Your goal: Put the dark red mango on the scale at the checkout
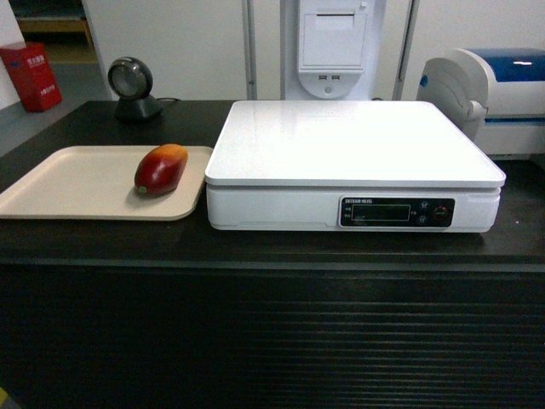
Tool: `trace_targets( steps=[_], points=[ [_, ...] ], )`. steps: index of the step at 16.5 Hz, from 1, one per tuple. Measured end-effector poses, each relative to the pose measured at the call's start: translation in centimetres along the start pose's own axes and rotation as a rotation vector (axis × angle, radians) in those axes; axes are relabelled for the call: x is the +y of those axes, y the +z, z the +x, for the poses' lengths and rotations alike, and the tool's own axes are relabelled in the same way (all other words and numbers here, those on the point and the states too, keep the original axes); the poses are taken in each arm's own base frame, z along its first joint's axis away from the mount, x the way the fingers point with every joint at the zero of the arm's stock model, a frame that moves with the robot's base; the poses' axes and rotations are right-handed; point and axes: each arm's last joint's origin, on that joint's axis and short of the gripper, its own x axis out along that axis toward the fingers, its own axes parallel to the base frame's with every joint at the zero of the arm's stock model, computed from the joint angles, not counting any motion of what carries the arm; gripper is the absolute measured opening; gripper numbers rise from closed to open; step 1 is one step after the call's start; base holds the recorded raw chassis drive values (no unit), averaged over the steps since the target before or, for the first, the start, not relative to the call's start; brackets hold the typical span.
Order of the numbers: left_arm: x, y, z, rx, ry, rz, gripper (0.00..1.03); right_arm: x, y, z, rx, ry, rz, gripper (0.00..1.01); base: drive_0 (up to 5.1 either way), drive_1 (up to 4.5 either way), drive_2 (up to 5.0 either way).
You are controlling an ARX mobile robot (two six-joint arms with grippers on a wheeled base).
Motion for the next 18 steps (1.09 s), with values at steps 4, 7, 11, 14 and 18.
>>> trace_targets(
  steps=[4,7,11,14,18],
  points=[
    [0.0,0.0,0.0,0.000,0.000,0.000,0.98,0.0,0.0,0.0,0.000,0.000,0.000,0.98,0.0,0.00,0.0],
    [-0.2,-0.2,0.0,0.168,0.062,-0.034,0.98,0.0,0.0,0.0,0.000,-0.001,0.000,0.98,0.0,0.00,0.0],
    [-0.6,1.7,1.8,0.186,0.077,-0.044,0.98,0.0,0.0,0.0,0.001,0.000,0.000,0.98,0.0,0.00,0.0],
    [0.2,3.0,6.4,0.148,-0.022,-0.003,0.98,0.0,0.0,0.0,0.000,0.000,0.000,0.98,0.0,0.00,0.0],
    [-0.2,2.9,18.3,0.273,-0.203,0.077,0.98,0.0,0.0,0.0,0.000,0.000,0.000,0.98,0.0,0.00,0.0]
  ],
)
